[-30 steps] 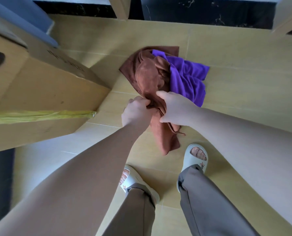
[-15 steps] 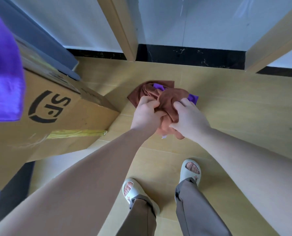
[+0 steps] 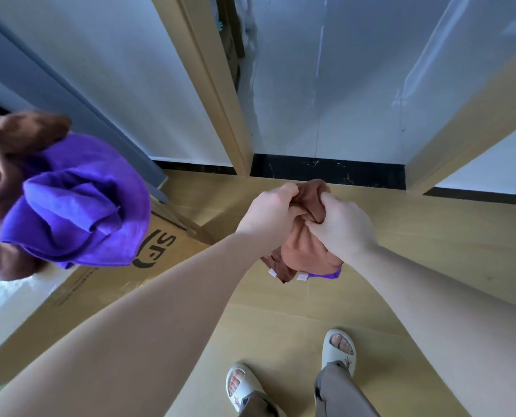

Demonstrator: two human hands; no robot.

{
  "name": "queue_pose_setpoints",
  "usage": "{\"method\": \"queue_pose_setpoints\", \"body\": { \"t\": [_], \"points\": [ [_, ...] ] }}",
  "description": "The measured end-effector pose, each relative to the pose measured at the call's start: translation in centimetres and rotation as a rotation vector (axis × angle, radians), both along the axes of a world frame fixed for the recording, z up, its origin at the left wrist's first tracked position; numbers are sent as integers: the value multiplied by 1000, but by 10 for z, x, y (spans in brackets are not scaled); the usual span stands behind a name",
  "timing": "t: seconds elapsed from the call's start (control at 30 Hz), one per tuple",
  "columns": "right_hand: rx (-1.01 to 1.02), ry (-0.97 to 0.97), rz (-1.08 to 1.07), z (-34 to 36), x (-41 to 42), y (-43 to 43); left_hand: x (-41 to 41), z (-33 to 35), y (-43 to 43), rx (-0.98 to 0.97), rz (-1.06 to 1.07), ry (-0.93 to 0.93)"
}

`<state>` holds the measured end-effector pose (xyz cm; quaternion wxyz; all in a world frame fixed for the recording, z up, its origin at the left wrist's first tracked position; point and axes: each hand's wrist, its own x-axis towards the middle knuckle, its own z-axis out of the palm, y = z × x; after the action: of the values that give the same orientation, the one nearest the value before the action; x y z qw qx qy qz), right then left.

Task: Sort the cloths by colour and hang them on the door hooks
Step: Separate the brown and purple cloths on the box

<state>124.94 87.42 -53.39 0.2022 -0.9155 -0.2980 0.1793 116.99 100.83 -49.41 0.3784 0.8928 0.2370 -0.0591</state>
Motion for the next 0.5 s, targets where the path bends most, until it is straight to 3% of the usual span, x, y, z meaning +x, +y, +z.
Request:
{"method": "queue_pose_setpoints", "body": {
  "t": [0.27, 0.5],
  "points": [
    [201, 40, -148, 103, 1, 17, 9, 111, 25, 50, -22, -10],
    [221, -5, -55, 196, -1, 37, -1, 204, 50, 57, -20, -51]
  ]
}}
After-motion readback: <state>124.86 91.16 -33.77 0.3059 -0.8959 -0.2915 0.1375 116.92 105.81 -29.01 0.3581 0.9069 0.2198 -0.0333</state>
